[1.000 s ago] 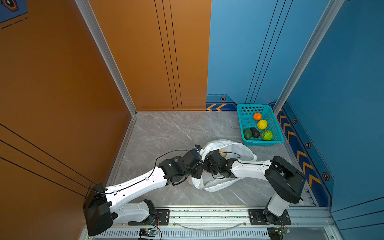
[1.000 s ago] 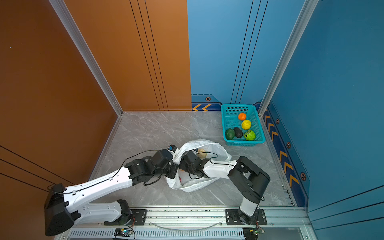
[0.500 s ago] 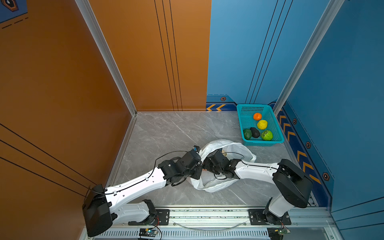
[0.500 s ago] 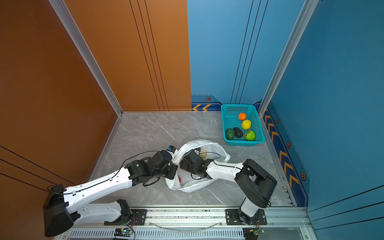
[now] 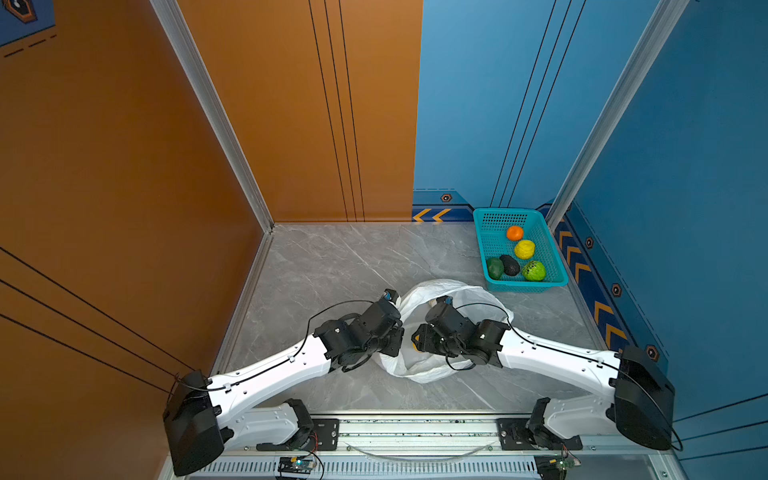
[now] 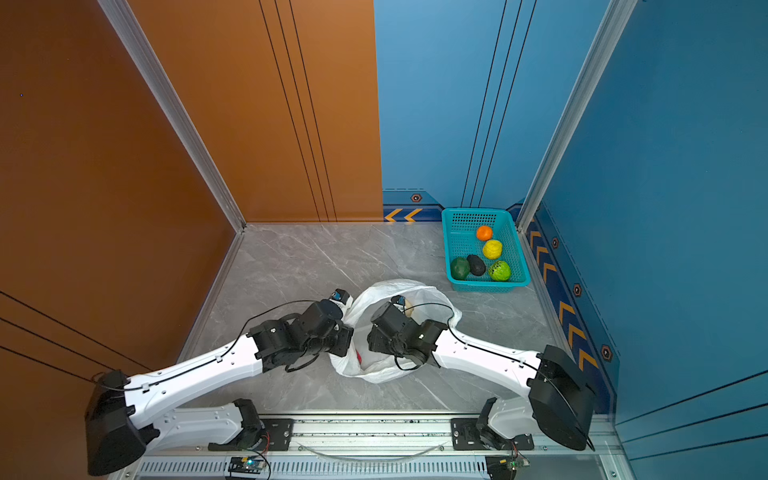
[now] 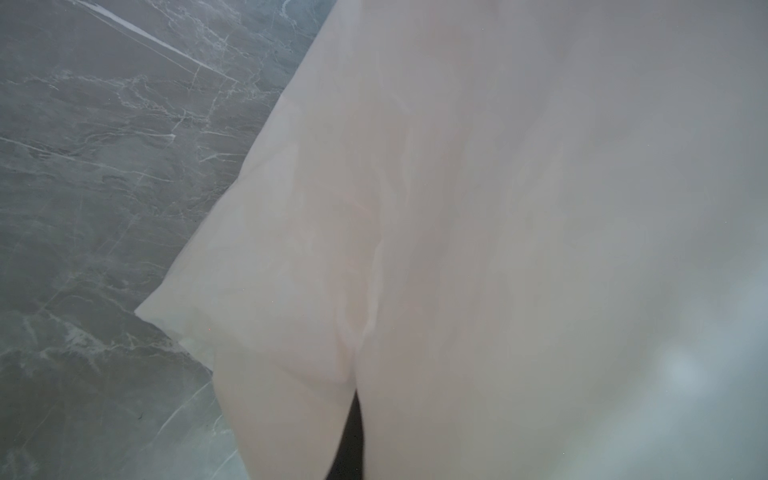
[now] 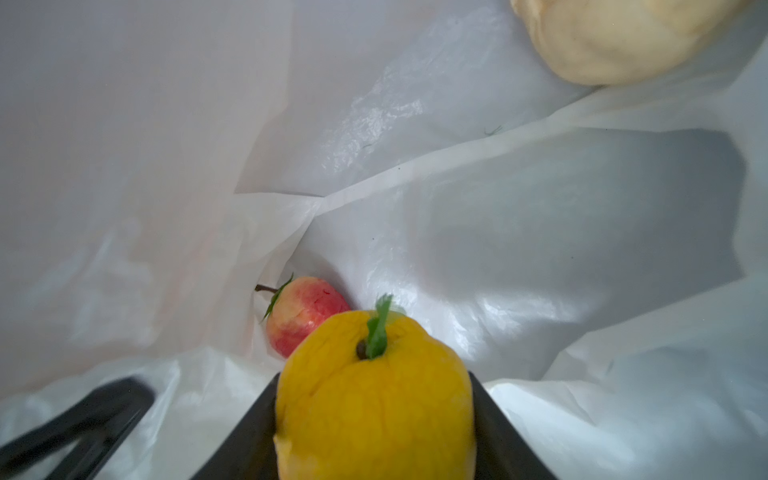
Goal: Untie the knot of the plastic bag and take out the fruit
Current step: 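Lift the stemmed yellow fruit out and carry it over the basket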
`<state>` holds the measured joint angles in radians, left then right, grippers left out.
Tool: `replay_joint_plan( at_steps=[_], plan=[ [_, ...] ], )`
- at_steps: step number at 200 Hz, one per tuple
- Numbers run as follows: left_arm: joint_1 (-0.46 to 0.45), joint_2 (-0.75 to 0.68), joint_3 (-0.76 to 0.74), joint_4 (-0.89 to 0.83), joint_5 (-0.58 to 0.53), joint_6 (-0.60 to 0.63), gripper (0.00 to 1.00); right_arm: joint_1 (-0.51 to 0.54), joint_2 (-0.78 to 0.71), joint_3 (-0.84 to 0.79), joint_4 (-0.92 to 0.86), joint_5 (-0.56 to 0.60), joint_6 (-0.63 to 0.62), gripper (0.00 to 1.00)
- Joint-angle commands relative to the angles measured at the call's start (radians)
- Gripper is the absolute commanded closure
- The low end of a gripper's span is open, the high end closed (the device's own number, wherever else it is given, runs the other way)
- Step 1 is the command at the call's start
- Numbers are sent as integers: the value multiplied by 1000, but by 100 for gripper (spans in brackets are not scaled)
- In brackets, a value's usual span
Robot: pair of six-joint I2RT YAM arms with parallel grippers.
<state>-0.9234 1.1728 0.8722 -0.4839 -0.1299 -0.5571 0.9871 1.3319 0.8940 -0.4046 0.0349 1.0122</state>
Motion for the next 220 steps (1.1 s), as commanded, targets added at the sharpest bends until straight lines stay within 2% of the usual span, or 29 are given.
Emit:
replay_joint_plan(
  at_steps=[1, 97, 123, 156, 174, 220],
  plan=[
    [12, 13, 31, -1, -22, 0, 100, 24, -68, 61, -150, 63, -66, 48],
    [14, 44, 61, -1, -22, 7, 100, 31, -221, 219, -330, 17, -145, 48],
    [14, 47, 61, -1, -19, 8, 100, -9, -256, 267, -337, 25, -169, 48],
    [10, 44, 55, -1, -12, 14, 100, -167, -261, 355, -344, -51, -225, 48],
    [8, 42, 45, 1, -2, 19, 100, -307, -244, 407, -342, -141, -256, 48],
    [-5, 20, 18, 1, 16, 21, 100, -647, -190, 469, -341, -244, -326, 48]
  ],
)
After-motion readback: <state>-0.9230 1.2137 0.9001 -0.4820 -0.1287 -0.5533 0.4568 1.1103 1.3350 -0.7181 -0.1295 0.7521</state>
